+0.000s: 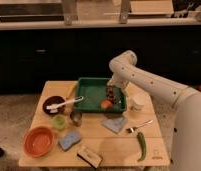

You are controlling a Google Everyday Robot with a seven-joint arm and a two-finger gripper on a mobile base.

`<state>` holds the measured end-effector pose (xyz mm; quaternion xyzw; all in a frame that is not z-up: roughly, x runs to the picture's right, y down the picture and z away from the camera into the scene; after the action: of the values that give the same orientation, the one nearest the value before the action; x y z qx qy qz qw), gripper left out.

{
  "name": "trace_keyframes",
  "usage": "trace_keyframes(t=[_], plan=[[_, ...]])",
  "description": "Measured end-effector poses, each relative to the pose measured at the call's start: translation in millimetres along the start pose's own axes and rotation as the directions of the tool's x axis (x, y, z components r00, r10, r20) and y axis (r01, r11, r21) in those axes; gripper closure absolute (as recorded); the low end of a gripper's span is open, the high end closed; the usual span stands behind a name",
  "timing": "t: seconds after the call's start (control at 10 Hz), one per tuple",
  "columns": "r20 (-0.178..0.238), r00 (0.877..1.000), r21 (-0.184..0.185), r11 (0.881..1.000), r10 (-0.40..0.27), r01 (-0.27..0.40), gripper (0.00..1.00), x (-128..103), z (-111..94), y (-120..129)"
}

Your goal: Place grapes in table surface

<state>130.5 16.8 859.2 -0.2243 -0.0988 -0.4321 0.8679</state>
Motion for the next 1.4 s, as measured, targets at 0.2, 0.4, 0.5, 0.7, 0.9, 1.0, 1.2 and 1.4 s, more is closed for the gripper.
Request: trace_keyframes(t=[0.2,0.4,0.5,0.7,0.9,1.0,1.2,1.4], plan=[[-0.003,1.000,-0.002,1.000,-0.020,0.020,0.20,2.3,3.1,-0.7],[0.002,1.000,-0.002,1.000,-0.029,0.029,0.20,4.4,8.3,-0.5],[0.004,1.000,0.000,1.000,-0.029,0.029,0.20,5.6,11.6,0.1],[0.007,0.999,-0.001,0.999,-0.040,0.040,0.20,4.8,19.6,-1.1],[0.008,0.998,0.002,0.998,-0.055,0.055,0.20,2.9,25.8,1.0],[0.008,0.998,0.005,0.998,-0.061,0.061,0.20,4.6,24.9,1.1],[0.020,0.998,0.008,0.998,-0.062,0.061,0.20,7.8,31.4,1.9],[0.031,0.997,0.014,0.998,-0.066,0.065,0.20,3.1,41.1,1.9]])
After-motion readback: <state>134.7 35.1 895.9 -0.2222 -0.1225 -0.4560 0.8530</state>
